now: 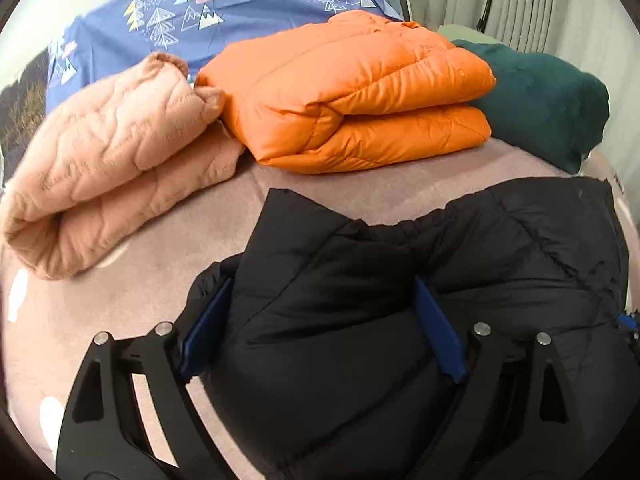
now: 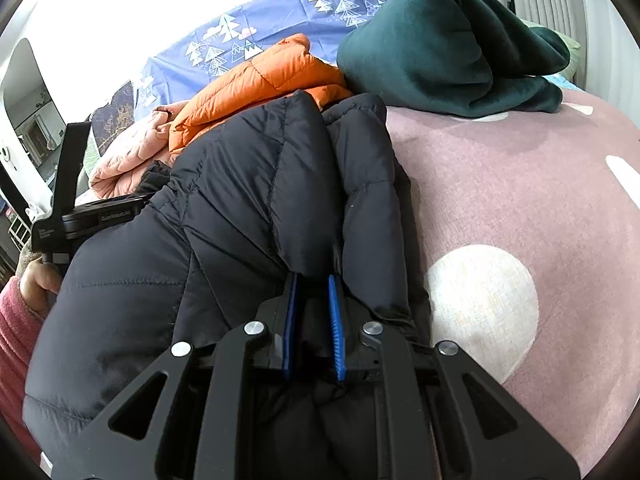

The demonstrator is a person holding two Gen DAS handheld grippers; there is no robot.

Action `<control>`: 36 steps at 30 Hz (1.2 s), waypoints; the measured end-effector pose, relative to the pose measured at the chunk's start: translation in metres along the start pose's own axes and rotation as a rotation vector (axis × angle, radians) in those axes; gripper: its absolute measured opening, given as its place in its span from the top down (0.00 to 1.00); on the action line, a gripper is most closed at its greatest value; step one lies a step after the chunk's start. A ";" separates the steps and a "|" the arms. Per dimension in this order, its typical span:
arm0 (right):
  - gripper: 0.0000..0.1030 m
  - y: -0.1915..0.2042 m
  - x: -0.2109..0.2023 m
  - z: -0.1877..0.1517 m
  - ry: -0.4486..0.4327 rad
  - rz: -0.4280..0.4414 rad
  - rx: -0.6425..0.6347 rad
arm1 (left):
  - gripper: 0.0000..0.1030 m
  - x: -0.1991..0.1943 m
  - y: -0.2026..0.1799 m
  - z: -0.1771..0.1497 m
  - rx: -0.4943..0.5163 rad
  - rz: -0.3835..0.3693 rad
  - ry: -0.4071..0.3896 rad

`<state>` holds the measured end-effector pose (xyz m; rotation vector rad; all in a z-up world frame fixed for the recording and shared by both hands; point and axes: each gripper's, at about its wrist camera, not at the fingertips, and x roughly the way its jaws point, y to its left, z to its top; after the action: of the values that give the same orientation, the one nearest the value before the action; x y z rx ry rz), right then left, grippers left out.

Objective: Fold large clothes
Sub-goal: 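Fold the jacket edge over with the left gripper and release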

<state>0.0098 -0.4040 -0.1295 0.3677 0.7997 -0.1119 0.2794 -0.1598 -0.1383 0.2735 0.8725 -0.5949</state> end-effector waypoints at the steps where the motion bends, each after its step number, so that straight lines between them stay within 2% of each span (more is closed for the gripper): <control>1: 0.86 0.000 0.000 0.000 0.001 0.003 -0.001 | 0.13 -0.004 0.000 0.001 -0.002 0.008 0.002; 4: 0.86 -0.003 0.000 0.001 0.008 0.009 0.001 | 0.17 -0.033 0.000 0.001 -0.035 0.014 -0.009; 6: 0.86 -0.003 0.000 0.004 0.014 0.014 0.006 | 0.17 -0.058 -0.009 -0.001 -0.033 -0.032 -0.057; 9: 0.84 -0.002 -0.004 0.006 0.011 0.016 -0.005 | 0.15 -0.081 -0.035 -0.007 0.032 -0.131 -0.107; 10: 0.83 -0.002 -0.008 0.006 0.010 0.014 -0.007 | 0.12 -0.078 -0.047 -0.012 0.074 -0.130 -0.092; 11: 0.81 -0.002 -0.011 0.005 0.010 0.013 -0.003 | 0.11 -0.066 -0.065 -0.019 0.145 -0.078 -0.051; 13: 0.69 -0.008 -0.026 0.004 0.007 0.030 0.036 | 0.10 -0.052 -0.080 -0.032 0.226 -0.017 -0.066; 15: 0.39 -0.023 -0.043 -0.001 0.014 0.060 0.103 | 0.10 -0.048 -0.079 -0.036 0.207 -0.029 -0.051; 17: 0.31 -0.038 -0.055 -0.005 0.030 0.066 0.166 | 0.10 -0.049 -0.078 -0.035 0.213 -0.032 -0.040; 19: 0.30 -0.045 -0.059 -0.008 0.058 0.082 0.201 | 0.10 -0.048 -0.078 -0.034 0.224 -0.027 -0.034; 22: 0.22 -0.043 -0.051 -0.014 0.134 0.169 0.233 | 0.10 -0.047 -0.079 -0.033 0.221 -0.021 -0.035; 24: 0.16 -0.038 -0.040 -0.020 0.177 0.184 0.238 | 0.10 -0.047 -0.079 -0.035 0.215 -0.025 -0.038; 26: 0.10 -0.037 -0.037 -0.022 0.180 0.191 0.249 | 0.10 -0.046 -0.079 -0.037 0.208 -0.032 -0.037; 29: 0.07 -0.035 -0.034 -0.021 0.182 0.212 0.281 | 0.10 -0.046 -0.077 -0.037 0.199 -0.041 -0.035; 36: 0.07 -0.036 -0.028 -0.019 0.213 0.282 0.310 | 0.09 -0.044 -0.076 -0.037 0.184 -0.055 -0.033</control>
<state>-0.0315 -0.4317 -0.1314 0.7912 0.9342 0.0703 0.1894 -0.1875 -0.1255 0.4055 0.7967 -0.7307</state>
